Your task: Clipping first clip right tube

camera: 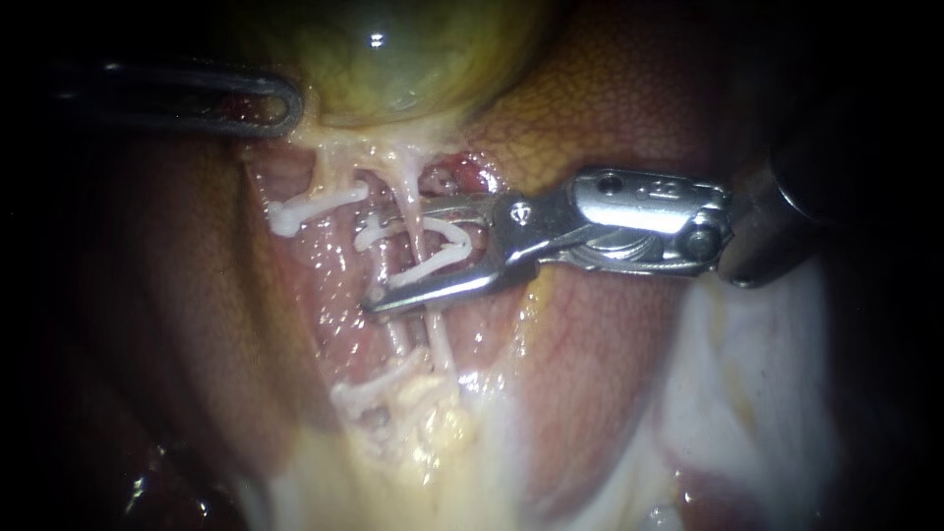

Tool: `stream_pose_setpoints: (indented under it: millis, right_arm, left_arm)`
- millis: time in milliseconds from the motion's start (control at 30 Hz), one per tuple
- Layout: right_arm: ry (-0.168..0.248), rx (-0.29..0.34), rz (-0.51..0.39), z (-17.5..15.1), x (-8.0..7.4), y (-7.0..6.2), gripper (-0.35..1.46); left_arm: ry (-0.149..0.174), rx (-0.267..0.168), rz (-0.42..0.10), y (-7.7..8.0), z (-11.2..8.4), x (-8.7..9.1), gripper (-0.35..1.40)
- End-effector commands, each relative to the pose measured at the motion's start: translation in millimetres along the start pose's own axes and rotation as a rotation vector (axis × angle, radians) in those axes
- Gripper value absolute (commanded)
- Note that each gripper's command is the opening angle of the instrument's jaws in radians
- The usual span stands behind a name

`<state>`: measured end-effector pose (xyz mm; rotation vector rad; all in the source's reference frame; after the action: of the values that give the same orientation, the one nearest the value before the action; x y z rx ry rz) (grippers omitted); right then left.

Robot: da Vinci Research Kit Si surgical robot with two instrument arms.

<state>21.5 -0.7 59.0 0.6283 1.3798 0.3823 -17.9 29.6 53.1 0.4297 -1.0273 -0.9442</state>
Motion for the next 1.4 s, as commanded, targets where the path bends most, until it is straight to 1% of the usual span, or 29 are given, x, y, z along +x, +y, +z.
stream_pose_setpoints:
  millis: [33, 400, 433, 733, 933, 967, 1167, 1267, 1400]
  right_arm:
    - [0.0, 0.003, 0.0, 0.0, 0.0, -0.1, 0.44]
    - [-0.005, 0.068, -0.004, 0.3, -0.4, -1.3, 0.44]
    - [-0.005, 0.08, -0.011, 0.3, -0.5, -1.6, 0.44]
    - [-0.006, 0.158, 0.037, 0.3, -2.0, -3.9, 0.42]
    - [-0.015, 0.198, 0.068, 0.5, -2.7, -5.1, 0.41]
    - [-0.012, 0.214, 0.078, 0.5, -2.8, -5.3, 0.41]
    - [0.041, 0.29, 0.144, 0.4, -2.7, -6.3, 0.4]
    - [0.057, 0.326, 0.183, 0.5, -2.6, -6.7, 0.39]
    - [0.073, 0.363, 0.205, 0.6, -2.5, -7.2, 0.38]
  left_arm:
    - [0.001, 0.001, 0.0, 0.0, 0.0, 0.0, -0.35]
    - [0.001, 0.001, 0.0, 0.0, 0.0, 0.0, -0.35]
    - [0.001, 0.001, 0.0, 0.0, 0.0, 0.0, -0.35]
    - [0.001, 0.002, 0.0, 0.0, -0.1, 0.0, -0.35]
    - [0.001, 0.002, 0.0, 0.0, -0.1, 0.0, -0.35]
    - [0.001, 0.002, 0.0, 0.0, -0.1, 0.0, -0.35]
    - [0.001, 0.002, 0.0, 0.0, -0.1, 0.0, -0.35]
    - [0.001, 0.002, 0.0, 0.0, -0.1, 0.0, -0.35]
    - [0.001, 0.002, 0.0, 0.0, -0.1, 0.0, -0.35]
